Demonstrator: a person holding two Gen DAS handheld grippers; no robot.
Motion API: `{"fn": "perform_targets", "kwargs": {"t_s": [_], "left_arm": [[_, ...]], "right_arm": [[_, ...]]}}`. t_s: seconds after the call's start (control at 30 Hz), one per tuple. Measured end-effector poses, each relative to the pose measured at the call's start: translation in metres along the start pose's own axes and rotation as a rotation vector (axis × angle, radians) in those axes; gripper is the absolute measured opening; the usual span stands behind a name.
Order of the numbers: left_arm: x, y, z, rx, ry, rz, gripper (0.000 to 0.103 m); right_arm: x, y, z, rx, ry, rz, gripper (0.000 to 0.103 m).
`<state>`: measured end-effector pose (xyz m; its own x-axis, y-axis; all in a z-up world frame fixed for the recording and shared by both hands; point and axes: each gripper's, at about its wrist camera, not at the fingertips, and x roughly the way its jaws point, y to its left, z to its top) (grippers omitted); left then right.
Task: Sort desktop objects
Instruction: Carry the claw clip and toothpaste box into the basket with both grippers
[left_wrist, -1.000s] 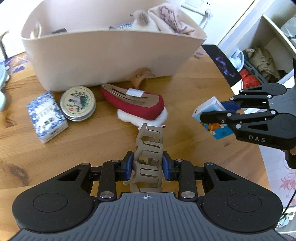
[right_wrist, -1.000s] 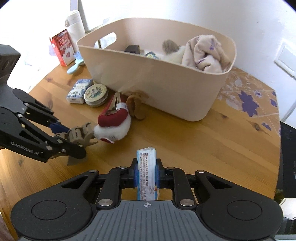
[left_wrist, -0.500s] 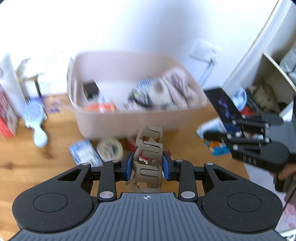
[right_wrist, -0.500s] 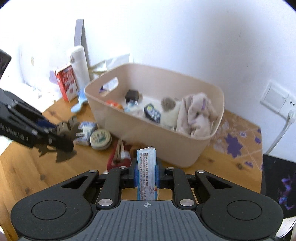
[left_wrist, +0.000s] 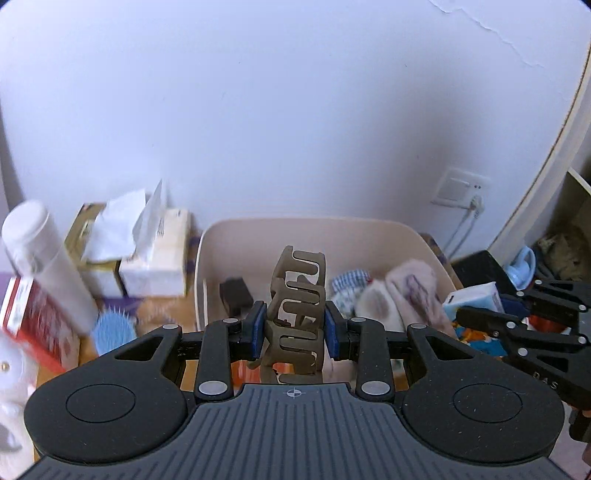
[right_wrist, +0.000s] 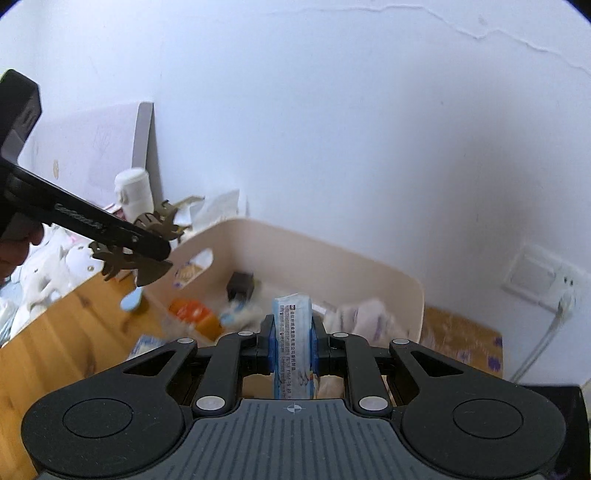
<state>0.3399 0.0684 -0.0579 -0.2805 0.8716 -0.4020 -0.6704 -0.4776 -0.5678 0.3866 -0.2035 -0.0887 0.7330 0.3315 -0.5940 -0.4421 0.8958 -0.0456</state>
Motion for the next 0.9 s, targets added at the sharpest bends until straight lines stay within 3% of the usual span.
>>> {"fn": "perform_targets", "kwargs": {"t_s": [0.27, 0.67, 0.9], "left_arm": [[0.052, -0.010, 0.018, 0.048, 0.074, 0.017, 0.032], [0.103, -0.009, -0.003, 0.094, 0.252, 0.065, 0.032], [0.110, -0.003, -0.014, 0.104, 0.314, 0.066, 0.033]], "right_arm": [[0.032, -0.014, 0.019, -0.009, -0.013, -0.002, 0.017], [0.077, -0.017, 0.007, -0.011, 0.104, 0.017, 0.017], [0.084, -0.018, -0.001, -0.009, 0.141, -0.002, 0.018]]}}
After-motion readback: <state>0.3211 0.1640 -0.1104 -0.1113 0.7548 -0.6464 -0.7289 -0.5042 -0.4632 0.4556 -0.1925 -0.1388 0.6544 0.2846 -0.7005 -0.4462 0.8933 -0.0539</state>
